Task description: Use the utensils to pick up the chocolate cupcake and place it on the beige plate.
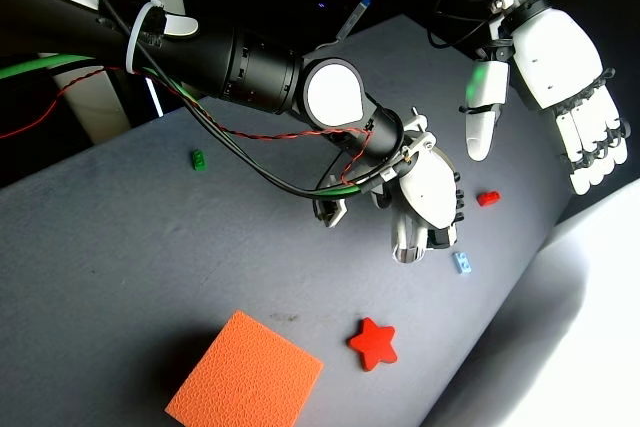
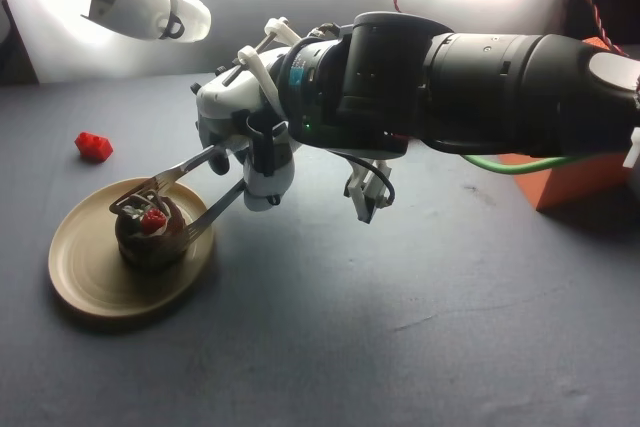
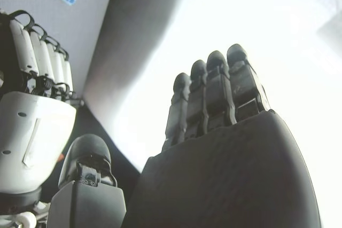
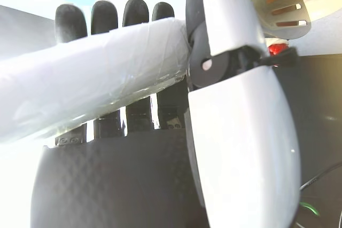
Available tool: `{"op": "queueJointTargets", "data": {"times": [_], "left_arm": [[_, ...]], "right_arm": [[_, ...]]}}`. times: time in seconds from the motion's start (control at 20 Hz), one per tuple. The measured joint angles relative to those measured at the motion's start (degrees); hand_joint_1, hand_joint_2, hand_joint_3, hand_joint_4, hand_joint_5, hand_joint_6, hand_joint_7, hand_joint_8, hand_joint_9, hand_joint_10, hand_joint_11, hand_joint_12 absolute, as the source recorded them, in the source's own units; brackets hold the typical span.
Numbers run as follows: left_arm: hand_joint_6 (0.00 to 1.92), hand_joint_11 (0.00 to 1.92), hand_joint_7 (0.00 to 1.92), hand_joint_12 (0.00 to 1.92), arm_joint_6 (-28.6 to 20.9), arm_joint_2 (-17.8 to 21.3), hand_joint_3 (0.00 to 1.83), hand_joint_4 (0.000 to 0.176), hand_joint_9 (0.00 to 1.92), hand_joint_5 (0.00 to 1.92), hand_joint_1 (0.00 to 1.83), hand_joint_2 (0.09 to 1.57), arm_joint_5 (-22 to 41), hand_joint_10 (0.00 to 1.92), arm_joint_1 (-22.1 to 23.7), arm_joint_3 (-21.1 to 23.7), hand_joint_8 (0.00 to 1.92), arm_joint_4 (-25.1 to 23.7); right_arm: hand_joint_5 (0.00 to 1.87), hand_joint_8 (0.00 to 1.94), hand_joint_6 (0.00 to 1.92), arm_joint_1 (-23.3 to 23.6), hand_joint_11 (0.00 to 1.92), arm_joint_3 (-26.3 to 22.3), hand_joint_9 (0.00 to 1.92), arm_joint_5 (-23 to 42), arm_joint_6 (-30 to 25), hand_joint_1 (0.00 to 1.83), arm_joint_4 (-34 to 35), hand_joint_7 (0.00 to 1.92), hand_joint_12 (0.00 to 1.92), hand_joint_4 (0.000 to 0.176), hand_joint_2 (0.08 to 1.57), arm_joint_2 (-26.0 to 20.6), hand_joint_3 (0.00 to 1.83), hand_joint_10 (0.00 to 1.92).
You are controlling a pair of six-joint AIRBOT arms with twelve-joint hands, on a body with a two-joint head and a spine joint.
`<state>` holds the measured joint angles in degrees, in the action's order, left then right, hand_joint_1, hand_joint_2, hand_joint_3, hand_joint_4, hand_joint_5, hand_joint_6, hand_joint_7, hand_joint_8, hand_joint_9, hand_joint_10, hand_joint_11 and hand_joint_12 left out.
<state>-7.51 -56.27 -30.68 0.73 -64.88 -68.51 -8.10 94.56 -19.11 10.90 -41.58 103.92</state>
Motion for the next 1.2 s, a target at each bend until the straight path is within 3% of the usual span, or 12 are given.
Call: {"op": "queueJointTargets", "data": {"times": [0.4,0.45,0.5,0.55,0.65,0.7,1.0,1.2], "left_arm": [[0.0,0.0,0.1,0.08,0.0,0.0,0.0,0.0,0.07,0.09,0.0,1.16,0.3,0.0,0.0,-0.2,0.0,-0.1],[0.0,0.0,0.11,0.1,0.0,0.0,0.0,0.0,0.08,0.09,0.0,1.16,0.3,0.0,0.0,-0.2,0.0,-0.1],[0.0,0.0,0.13,0.15,0.0,0.0,0.0,0.0,0.1,0.1,0.0,1.16,0.3,0.0,0.0,-0.2,0.0,-0.1],[0.0,0.0,0.12,0.12,0.0,0.0,0.0,0.0,0.09,0.1,0.0,1.17,0.3,0.0,0.0,-0.2,0.0,-0.1],[0.0,0.0,0.12,0.14,0.0,0.0,0.0,0.0,0.09,0.1,0.0,1.16,0.3,0.0,0.0,-0.2,0.0,-0.1],[0.0,0.0,0.12,0.13,0.0,0.0,0.0,0.0,0.09,0.1,0.0,1.16,0.3,0.0,0.0,-0.2,0.0,-0.1],[0.0,0.0,0.11,0.06,0.0,0.0,0.0,0.0,0.09,0.09,0.0,1.16,0.3,0.0,0.0,-0.2,0.0,-0.1],[0.0,0.0,0.11,0.05,0.0,0.0,0.0,0.0,0.1,0.08,0.0,1.16,0.3,0.0,0.0,-0.2,0.0,-0.1]], "right_arm": [[0.72,1.0,0.55,0.0,0.46,0.0,0.53,0.0,0.0,1.11,0.0,0.6,1.49,0.0,1.07,0.0,0.0,1.23],[0.82,1.02,1.04,0.0,0.46,0.0,0.52,0.0,0.1,1.12,0.0,0.6,1.51,0.0,1.15,0.0,0.01,1.27],[0.66,1.04,0.67,0.0,0.46,0.0,0.52,0.0,0.1,1.12,0.0,0.58,1.49,0.0,1.07,0.0,0.0,1.24],[0.67,1.04,0.81,0.0,0.43,0.0,0.49,0.0,0.1,1.12,0.0,0.57,1.5,0.0,1.09,0.0,0.0,1.28],[0.7,0.98,0.59,0.0,0.46,0.0,0.52,0.0,0.1,1.11,0.0,0.59,1.47,0.0,1.07,0.0,0.0,1.21],[0.7,0.98,0.57,0.0,0.46,0.0,0.52,0.0,0.1,1.12,0.0,0.61,1.47,0.0,1.06,0.0,0.0,1.21],[0.71,0.98,0.55,0.0,0.48,0.0,0.54,0.2,0.3,1.11,0.0,0.61,1.46,0.0,1.05,-0.1,0.0,1.2],[0.66,1.11,0.58,0.0,0.46,0.0,0.48,0.3,0.3,1.1,0.0,0.52,1.55,0.0,1.05,-0.2,0.0,1.3]]}}
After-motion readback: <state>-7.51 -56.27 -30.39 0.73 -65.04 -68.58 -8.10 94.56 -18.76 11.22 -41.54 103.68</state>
